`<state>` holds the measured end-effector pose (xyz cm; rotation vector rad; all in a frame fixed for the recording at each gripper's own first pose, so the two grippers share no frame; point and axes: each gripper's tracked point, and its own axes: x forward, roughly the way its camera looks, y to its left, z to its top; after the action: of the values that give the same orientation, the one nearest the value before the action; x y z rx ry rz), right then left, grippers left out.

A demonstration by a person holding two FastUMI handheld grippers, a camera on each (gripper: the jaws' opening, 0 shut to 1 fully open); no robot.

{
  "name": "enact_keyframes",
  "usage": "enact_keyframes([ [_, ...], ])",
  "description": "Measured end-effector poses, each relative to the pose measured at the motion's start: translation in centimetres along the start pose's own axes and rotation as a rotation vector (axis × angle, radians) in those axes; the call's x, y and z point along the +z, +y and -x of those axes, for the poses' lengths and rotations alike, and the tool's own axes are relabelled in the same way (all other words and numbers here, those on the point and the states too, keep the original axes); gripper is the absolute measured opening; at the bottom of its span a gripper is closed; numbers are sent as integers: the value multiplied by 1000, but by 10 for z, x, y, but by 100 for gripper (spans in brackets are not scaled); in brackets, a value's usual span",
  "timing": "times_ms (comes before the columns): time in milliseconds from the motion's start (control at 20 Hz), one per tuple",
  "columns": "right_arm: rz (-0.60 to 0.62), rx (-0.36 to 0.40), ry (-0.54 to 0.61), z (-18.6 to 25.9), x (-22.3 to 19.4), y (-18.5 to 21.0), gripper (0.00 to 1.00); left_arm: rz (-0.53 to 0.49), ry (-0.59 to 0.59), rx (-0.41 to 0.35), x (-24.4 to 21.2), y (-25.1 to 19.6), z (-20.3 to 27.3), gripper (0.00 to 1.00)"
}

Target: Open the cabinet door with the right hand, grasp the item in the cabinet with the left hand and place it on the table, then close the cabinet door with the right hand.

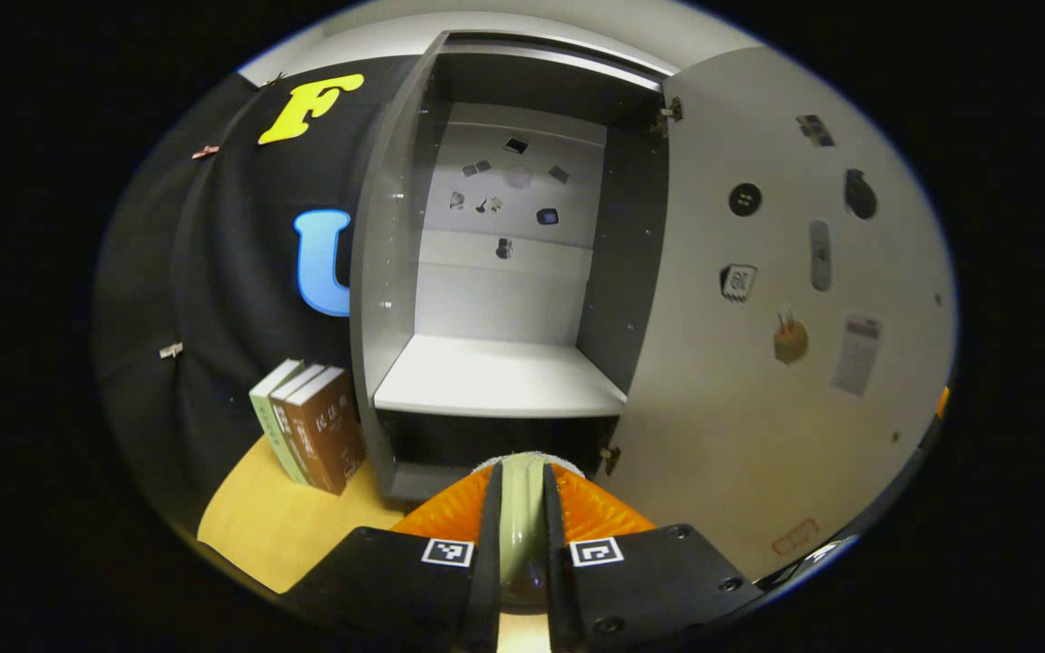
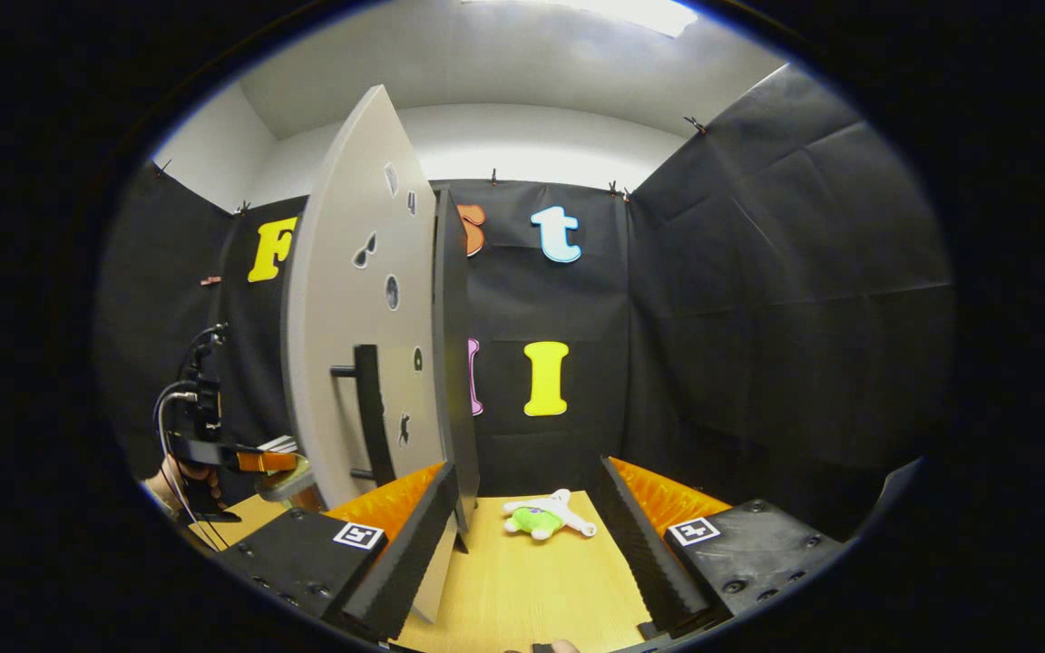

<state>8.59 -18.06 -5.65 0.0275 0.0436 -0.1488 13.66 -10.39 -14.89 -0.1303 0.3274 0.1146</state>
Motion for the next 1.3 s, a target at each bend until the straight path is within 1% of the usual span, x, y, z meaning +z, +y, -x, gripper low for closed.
enact_keyframes([
  [50,2,11,5,8,-1,1,100,20,12,2,-19,-1,8,24],
  [100,10,16,9,14,-2,3,98,42,27,3,-38,-2,9,25],
  [200,25,20,7,20,0,3,98,67,62,14,-74,0,9,24],
  [250,25,21,0,19,-1,3,100,75,82,22,-93,0,10,24],
  [300,23,21,-4,16,-2,1,97,86,98,29,-113,0,8,24],
  [350,23,28,-18,11,-4,-1,97,95,103,33,-129,-2,4,23],
  [450,29,23,-43,-8,-8,-10,98,107,103,50,-158,-2,-5,24],
  [550,23,38,-50,-29,-18,-13,98,121,104,70,-184,-4,-16,24],
  [650,23,65,-52,-50,-24,-15,98,131,107,90,-206,-7,-28,24],
  [800,10,123,-30,-75,-38,-14,98,120,104,133,-233,-5,-40,24],
  [900,-8,151,-14,-88,-46,-16,98,125,109,133,-253,-8,-43,26],
  [1100,2,172,4,-104,-63,-25,98,71,124,158,-290,-8,-42,25],
  [1300,29,193,46,-108,-81,-27,98,47,115,156,-313,-8,-41,29],
])
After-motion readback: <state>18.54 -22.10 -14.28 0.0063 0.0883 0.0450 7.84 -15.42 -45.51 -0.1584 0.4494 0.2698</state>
